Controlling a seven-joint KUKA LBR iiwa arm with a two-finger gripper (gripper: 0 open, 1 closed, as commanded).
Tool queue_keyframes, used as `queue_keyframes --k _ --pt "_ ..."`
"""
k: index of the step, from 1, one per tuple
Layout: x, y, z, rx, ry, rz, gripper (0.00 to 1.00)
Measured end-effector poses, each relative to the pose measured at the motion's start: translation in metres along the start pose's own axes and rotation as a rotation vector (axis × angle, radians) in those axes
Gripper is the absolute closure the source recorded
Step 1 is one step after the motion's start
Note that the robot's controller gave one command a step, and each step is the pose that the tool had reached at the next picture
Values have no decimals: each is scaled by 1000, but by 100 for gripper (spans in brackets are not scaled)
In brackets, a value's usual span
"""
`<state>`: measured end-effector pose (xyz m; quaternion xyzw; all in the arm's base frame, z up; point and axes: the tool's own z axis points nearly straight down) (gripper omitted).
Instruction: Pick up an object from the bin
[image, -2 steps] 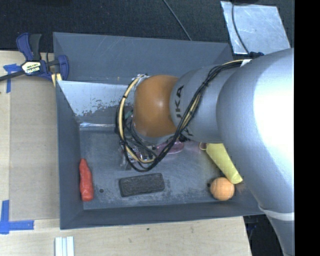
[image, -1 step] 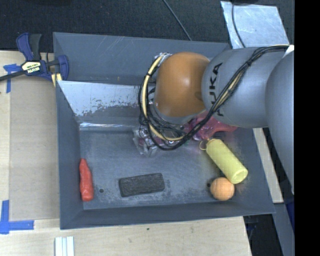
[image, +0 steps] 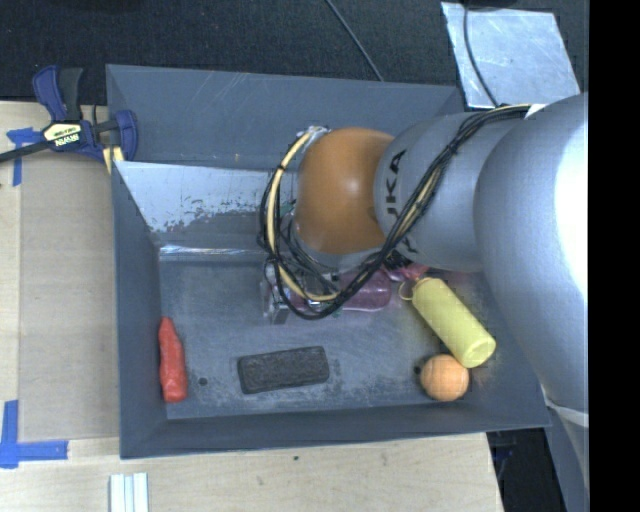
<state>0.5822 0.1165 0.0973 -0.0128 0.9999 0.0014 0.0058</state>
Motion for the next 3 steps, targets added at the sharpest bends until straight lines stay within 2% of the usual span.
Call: queue_keyframes --k 1,2,3 --pt "8 -46 13 1 -2 -15 100" --pt "11 -61 27 -3 3 155 0" --pt "10 -61 26 -3 3 155 0"
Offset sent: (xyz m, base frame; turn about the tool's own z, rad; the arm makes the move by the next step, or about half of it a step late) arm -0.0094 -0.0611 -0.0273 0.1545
